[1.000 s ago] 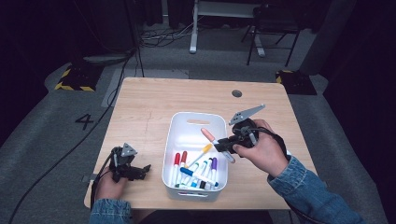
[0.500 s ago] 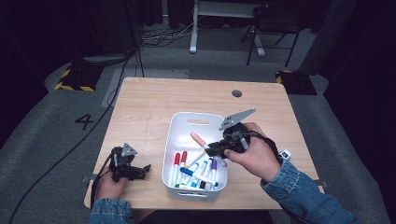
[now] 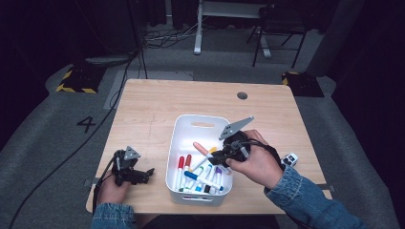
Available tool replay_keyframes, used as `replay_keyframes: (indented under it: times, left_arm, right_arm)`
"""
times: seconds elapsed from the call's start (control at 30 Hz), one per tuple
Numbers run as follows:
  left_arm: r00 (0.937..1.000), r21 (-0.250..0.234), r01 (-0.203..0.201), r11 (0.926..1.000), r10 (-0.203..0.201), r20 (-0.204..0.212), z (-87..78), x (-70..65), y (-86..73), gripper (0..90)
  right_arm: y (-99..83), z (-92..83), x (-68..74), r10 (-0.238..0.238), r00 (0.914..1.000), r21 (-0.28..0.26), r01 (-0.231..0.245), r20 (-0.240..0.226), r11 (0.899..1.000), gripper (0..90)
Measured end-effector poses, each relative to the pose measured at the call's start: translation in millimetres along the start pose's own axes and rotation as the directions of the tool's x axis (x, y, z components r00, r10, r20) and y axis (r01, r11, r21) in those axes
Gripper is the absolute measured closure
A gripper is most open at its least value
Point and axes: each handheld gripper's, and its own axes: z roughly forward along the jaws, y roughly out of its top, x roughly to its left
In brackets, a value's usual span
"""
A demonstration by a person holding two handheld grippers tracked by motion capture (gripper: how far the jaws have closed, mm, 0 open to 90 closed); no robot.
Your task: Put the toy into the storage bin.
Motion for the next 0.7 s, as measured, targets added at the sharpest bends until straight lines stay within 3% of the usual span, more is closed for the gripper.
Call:
replay_keyframes:
  times: [0.27, 0.4, 0.7]
  left_arm:
    - [1.0000, -0.002, -0.003, 1.0000, 0.003, -0.002, 0.0, 0.3, 0.0, 0.0]
    - [1.0000, 0.000, -0.001, 1.0000, 0.001, -0.001, 0.0, 0.1, 0.0, 0.0]
    - [1.0000, 0.001, 0.001, 1.0000, -0.001, 0.001, -0.1, -0.1, 0.0, 0.0]
  right_arm:
    - [-4.6, 14.0, 5.1, -0.022, 0.9997, 0.043, 0.023, -0.009, 0.999, 77.4]
    - [-6.6, 22.7, 7.1, -0.077, 0.9970, 0.061, 0.077, -0.012, 0.995, 77.4]
    - [-9.3, 35.7, 15.0, -0.102, 0.9947, 0.122, 0.103, -0.017, 0.987, 77.3]
